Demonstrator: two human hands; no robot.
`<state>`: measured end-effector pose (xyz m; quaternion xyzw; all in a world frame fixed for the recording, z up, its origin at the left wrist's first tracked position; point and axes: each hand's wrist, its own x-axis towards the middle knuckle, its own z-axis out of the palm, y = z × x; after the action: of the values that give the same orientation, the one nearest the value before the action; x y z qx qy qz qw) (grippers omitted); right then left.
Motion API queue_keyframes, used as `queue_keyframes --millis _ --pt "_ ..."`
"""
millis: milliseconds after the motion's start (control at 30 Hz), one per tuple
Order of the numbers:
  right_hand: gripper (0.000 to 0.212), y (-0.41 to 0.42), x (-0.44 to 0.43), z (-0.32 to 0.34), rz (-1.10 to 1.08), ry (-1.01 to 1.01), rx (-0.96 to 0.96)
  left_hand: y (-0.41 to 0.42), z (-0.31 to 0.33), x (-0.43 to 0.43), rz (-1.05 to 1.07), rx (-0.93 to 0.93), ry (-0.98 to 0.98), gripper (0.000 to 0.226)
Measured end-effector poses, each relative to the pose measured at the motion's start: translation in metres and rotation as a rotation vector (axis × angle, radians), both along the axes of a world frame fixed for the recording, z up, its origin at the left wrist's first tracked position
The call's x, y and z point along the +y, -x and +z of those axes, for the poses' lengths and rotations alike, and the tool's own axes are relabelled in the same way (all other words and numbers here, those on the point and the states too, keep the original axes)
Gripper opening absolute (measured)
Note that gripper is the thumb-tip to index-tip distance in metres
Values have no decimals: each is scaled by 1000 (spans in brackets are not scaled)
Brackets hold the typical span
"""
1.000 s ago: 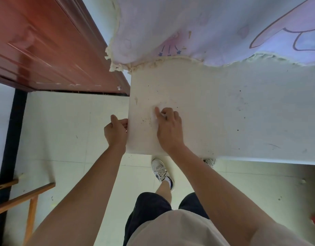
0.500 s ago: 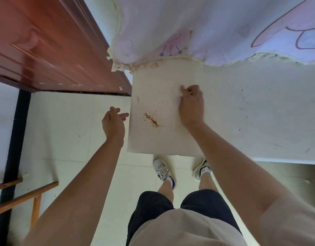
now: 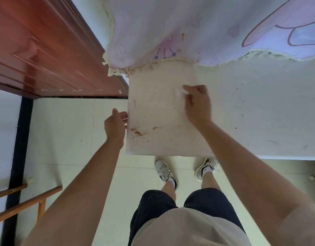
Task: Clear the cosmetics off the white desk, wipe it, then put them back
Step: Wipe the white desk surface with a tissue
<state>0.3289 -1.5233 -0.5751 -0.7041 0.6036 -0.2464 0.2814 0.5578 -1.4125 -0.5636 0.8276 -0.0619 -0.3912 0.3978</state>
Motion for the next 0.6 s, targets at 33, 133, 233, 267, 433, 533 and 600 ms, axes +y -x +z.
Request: queue_keyframes --millis 33,133,233,267,433,533,600 --pt "37 20 -7 -4 -63 -6 66 5 -1 -1 -15 -33 5 48" --pt "36 49 6 -12 -133 33 217 13 -3 1 2 -59 33 50" --pt "42 15 52 -20 46 87 201 8 -3 6 -30 -48 37 50" --pt "43 -6 69 -22 145 92 177 5 -3 9 -29 -33 35 49" --pt "43 -61 96 -3 402 13 50 -6 0 27 -4 99 -8 54" --pt "41 -32 68 8 239 5 15 -4 -1 35 30 124 -20 55" --pt "41 9 50 6 32 -6 48 2 -1 38 61 110 -10 54"
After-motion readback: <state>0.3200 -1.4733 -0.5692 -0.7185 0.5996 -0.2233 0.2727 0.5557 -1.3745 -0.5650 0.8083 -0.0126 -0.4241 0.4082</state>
